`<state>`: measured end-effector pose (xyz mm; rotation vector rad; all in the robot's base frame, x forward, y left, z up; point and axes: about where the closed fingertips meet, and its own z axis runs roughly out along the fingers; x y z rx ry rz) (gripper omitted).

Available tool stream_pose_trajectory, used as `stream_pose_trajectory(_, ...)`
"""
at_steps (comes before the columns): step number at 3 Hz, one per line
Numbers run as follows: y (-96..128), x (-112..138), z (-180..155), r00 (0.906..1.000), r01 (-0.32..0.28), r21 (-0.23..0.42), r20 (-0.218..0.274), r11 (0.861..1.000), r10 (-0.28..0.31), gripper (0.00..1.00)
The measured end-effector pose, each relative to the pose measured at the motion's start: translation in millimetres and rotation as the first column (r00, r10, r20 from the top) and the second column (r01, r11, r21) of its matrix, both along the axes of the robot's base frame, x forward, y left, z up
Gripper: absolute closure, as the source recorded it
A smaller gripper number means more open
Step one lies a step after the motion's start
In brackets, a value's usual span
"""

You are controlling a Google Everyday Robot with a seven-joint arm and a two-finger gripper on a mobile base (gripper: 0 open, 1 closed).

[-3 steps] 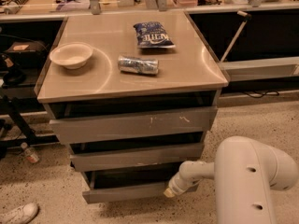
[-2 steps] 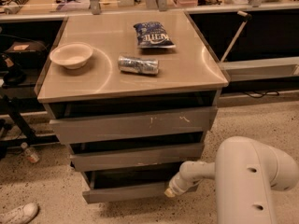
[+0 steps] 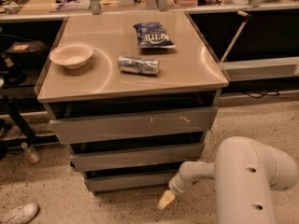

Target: Close bottom drawer

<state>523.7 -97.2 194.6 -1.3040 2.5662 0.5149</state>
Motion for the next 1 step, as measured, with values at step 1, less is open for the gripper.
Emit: stream_pose_trajectory(1,0.0,0.0,0.0,1.0000,0.000,0.000,0.000,1.000,0.000,0.00)
